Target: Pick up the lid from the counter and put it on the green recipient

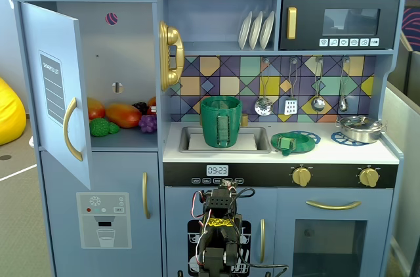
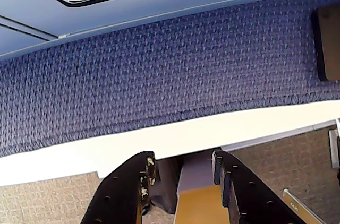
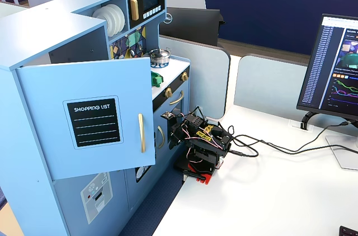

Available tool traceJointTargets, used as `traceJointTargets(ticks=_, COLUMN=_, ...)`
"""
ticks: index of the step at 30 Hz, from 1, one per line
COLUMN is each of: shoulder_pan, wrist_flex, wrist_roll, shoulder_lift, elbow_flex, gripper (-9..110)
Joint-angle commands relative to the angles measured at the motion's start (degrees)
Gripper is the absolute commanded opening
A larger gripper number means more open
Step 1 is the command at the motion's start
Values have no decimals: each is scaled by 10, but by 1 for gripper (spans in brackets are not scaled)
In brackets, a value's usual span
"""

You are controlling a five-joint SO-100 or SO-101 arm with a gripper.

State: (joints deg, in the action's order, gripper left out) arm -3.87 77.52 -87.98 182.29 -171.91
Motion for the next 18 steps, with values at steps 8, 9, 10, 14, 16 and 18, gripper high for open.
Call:
traceJointTargets(ticks=8, shoulder_pan=-14, wrist_flex=100, wrist_roll=28, shoulder_lift=-2, elbow_flex=2, gripper=0)
traceJointTargets(ticks=9, shoulder_pan=-14, wrist_flex=100, wrist_roll=28, shoulder_lift=-2, elbow_flex=2, gripper=0)
traceJointTargets(ticks=10, shoulder_pan=-14, wrist_flex=100, wrist_roll=28, shoulder_lift=-2, elbow_flex=2, gripper=0)
traceJointTargets(ticks=14, shoulder_pan=-33, wrist_flex=49, wrist_roll=25, shoulder_lift=-2, elbow_flex=3, gripper=0)
traceJointTargets(ticks=16, shoulder_pan=-71, wrist_flex=-18, wrist_roll=-33, shoulder_lift=-2, elbow_flex=11, gripper=0)
traceJointTargets(ticks=18, shoulder_pan=-108, wrist_flex=-88, wrist_roll=-89, shoulder_lift=-11, elbow_flex=46, gripper=0)
